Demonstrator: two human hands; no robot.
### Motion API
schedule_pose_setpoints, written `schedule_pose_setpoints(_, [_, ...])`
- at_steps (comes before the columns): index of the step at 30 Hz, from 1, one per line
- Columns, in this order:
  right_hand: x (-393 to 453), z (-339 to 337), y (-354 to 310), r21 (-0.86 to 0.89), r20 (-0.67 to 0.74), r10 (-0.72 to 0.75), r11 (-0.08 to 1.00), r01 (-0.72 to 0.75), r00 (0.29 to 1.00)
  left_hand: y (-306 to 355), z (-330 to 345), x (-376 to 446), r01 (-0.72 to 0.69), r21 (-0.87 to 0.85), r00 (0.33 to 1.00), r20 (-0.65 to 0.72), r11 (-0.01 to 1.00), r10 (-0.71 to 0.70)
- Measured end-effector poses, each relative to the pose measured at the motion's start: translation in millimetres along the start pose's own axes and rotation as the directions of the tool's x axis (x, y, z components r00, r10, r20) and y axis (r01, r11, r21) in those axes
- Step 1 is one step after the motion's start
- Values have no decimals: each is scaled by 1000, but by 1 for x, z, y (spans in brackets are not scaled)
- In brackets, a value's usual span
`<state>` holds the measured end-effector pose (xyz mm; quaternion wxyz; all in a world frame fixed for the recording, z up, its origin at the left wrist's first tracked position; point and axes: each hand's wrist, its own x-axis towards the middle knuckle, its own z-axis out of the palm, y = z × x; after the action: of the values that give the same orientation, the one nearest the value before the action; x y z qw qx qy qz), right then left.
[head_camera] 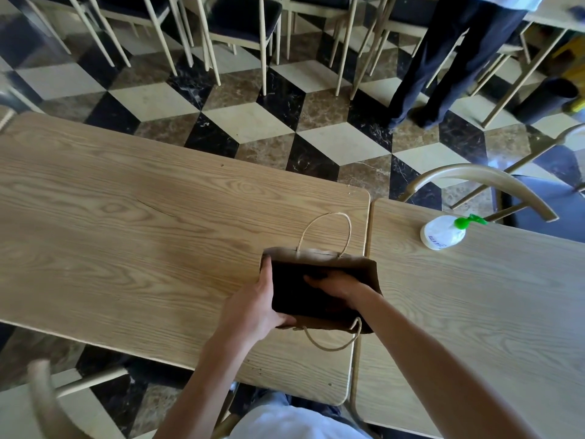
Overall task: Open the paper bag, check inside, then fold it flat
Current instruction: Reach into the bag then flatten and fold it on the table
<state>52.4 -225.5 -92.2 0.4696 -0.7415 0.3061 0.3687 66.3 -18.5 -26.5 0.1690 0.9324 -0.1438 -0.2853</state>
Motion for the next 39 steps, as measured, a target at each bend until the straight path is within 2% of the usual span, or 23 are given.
schedule_pose_setpoints(8, [-13,-5,-6,-224,-32,-109,970,99,994,0,0,3,-13,3,1000,-9,1000,13])
schedule_pose_setpoints(12, [-15,-5,-6,-241,-84,-98,968,75,992,1,0,4,-12,6,1000,-11,1000,12])
schedule_pose_setpoints(19, [-10,-3,-7,-327,-107,-67,944,28,992,1,1,6,3,17,1000,-9,1000,-3])
schedule_pose_setpoints(24, [-8,-3,-6,-310,-123,-54,951,14,991,5,2,8,11,11,1000,-10,1000,-11])
schedule_pose_setpoints(31, [-9,-7,-13,-370,-125,-32,929,-16,992,7,0,10,8,22,1000,-5,1000,-8])
schedule_pose_setpoints(39, [-44,-21,-28,-503,-99,-93,864,31,991,6,1,12,-4,-28,1000,3,1000,4])
